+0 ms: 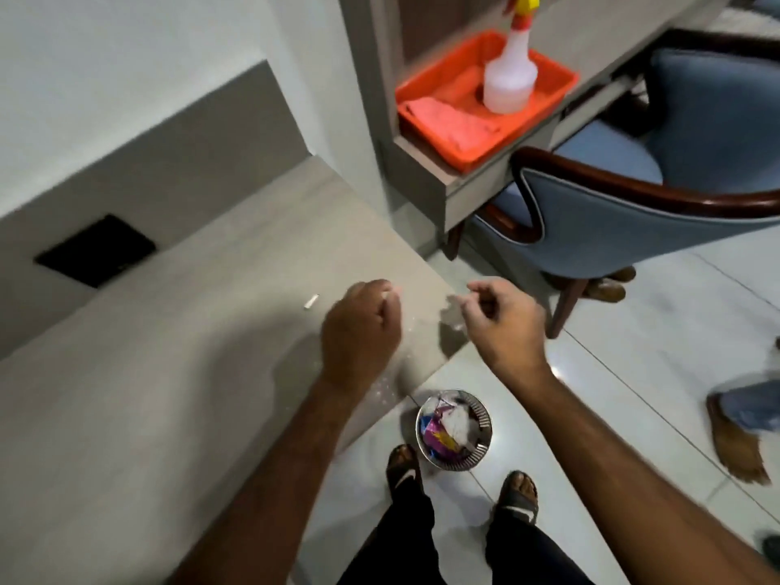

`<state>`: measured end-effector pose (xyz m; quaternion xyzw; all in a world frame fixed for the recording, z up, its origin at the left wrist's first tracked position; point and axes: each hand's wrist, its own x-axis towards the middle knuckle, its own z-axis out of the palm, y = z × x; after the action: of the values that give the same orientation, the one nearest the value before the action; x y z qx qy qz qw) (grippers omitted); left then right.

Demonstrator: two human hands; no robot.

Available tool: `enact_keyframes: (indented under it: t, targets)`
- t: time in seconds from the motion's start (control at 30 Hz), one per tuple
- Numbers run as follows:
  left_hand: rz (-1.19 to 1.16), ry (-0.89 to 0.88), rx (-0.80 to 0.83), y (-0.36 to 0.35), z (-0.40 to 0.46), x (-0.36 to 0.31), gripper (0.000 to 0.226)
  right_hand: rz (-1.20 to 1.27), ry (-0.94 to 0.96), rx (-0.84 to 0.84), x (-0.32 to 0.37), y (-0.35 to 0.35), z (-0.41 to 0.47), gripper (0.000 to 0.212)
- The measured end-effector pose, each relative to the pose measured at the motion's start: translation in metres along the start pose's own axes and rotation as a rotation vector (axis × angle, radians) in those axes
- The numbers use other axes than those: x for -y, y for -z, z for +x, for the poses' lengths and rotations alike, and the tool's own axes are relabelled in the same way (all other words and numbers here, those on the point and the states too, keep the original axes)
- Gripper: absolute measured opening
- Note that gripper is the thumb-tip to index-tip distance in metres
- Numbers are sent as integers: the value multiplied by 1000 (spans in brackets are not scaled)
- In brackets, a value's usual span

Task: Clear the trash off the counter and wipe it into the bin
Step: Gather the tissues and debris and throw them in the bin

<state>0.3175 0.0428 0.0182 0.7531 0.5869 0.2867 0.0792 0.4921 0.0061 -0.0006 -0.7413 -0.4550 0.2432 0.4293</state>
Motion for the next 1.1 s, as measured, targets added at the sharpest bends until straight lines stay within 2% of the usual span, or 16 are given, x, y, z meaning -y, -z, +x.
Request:
enact_keyframes:
  t: [0.07, 0.13, 0.27, 0.33, 0.4, 0.5, 0.57, 0.63, 0.73, 0.8, 0.87, 0.97, 1.1]
  targets:
    - [179, 109, 5, 17, 15, 46, 25, -88, 97, 111, 31, -30, 6, 19]
    - [284, 206, 119, 24, 21, 81, 28, -197, 162, 252, 55, -60, 9, 20]
    - [279, 158, 340, 22, 25, 126, 44, -444, 220, 458, 90, -116, 11, 20]
    - [220, 98, 349, 19, 27, 137, 34, -567, 240, 532, 96, -136, 11, 24]
    - [205, 67, 354, 17, 28, 142, 20, -685, 291, 571, 100, -152, 10, 25]
    - [237, 87, 385, 16, 30, 136, 21, -730, 289, 575, 106, -159, 10, 25]
    - [246, 157, 361, 21, 29, 121, 23, -667, 208, 579, 109, -149, 12, 24]
    - [146, 176, 244, 28, 20, 96, 20, -507, 110, 531, 105, -128, 11, 20]
    - [-94, 159, 79, 29, -11, 41, 13, -320, 74, 310, 79, -77, -3, 11]
    - [-237, 118, 68, 21, -42, 4, 12, -226, 45, 119, 46, -38, -21, 8]
    - [-377, 50, 104, 4, -74, -22, 11, -210, -93, -13, 3, -6, -37, 10]
    - [-396, 29, 198, -42, -124, -26, 9, -246, -337, 19, -75, 12, -57, 16]
    - [-242, 223, 523, -132, -181, 0, 11, -227, -582, 167, -183, -6, -76, 25]
